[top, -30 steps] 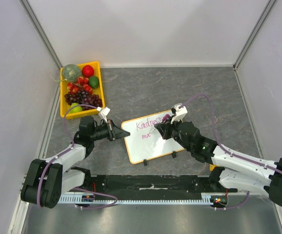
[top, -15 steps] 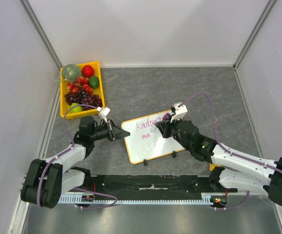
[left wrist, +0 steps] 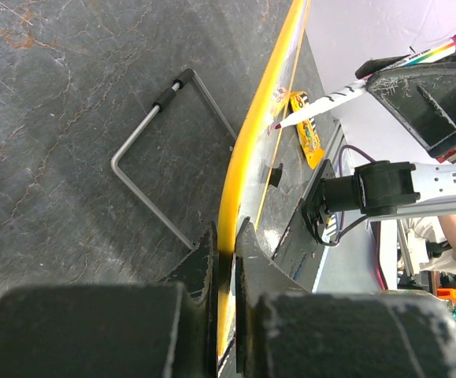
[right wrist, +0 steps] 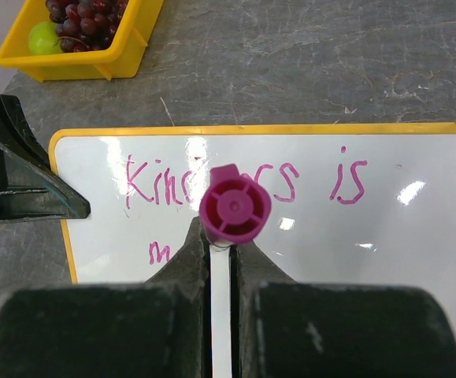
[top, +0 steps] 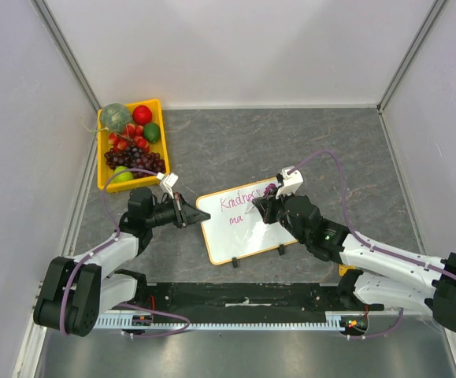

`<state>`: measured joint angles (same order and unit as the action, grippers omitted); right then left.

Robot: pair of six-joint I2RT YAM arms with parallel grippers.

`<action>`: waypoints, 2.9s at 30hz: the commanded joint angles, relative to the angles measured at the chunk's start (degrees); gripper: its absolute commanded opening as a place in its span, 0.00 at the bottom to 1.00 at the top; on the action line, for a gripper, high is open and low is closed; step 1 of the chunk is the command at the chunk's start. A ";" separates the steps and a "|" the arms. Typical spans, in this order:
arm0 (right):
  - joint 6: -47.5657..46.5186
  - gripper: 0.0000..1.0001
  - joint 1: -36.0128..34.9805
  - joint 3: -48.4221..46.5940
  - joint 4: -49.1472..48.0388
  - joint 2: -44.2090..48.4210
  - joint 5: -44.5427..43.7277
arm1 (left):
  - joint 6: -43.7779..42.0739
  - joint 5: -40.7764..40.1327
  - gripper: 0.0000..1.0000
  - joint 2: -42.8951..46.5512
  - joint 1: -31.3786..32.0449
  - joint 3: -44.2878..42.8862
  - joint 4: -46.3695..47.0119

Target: Write a sentence on the whiteboard

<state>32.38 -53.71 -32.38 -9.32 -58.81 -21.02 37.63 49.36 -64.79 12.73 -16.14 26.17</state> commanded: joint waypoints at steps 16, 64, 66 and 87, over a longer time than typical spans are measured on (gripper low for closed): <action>-0.74 0.00 0.28 1.53 -1.40 -1.31 1.59 | -4.85 -6.03 0.02 -1.47 0.28 0.58 -5.96; -1.97 0.00 0.28 0.30 1.06 -0.35 -1.75 | -4.84 -6.03 0.02 -1.39 0.45 0.58 -5.96; -1.80 0.00 0.28 0.83 1.50 -0.08 -1.31 | -4.84 -6.03 0.02 -1.39 0.45 0.58 -5.96; -0.83 0.00 0.19 5.05 4.57 1.59 0.54 | -4.93 -6.03 0.02 -1.65 0.36 0.41 -5.96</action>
<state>32.56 -53.76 -29.28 -9.78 -57.23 -19.14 37.60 49.12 -65.10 12.73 -16.14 26.06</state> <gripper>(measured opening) 0.059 0.066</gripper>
